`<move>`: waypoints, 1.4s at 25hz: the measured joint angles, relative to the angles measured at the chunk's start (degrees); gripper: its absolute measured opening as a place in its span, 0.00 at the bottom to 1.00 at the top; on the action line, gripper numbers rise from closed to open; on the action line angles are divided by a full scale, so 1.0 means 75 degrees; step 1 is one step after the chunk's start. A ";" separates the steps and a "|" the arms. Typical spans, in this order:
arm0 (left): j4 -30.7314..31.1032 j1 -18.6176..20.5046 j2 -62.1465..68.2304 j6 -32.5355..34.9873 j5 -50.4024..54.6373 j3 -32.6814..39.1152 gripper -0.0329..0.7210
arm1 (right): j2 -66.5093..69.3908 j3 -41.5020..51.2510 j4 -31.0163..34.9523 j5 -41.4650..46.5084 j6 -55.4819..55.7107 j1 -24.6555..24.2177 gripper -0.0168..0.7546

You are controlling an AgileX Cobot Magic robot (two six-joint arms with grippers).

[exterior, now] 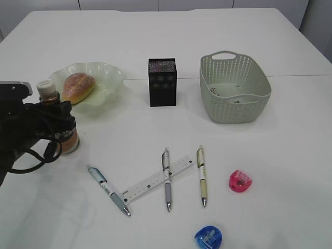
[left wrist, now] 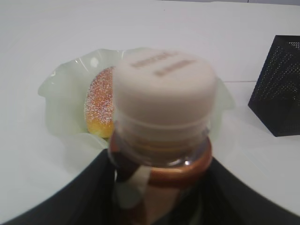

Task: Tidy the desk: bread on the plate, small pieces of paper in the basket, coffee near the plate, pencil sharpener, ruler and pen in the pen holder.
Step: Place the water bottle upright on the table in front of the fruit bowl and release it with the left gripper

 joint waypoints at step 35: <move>0.0229 0.0014 -0.1925 0.1201 0.1544 -0.0032 0.70 | 0.0000 0.0000 0.0000 0.0059 0.0000 0.0000 0.65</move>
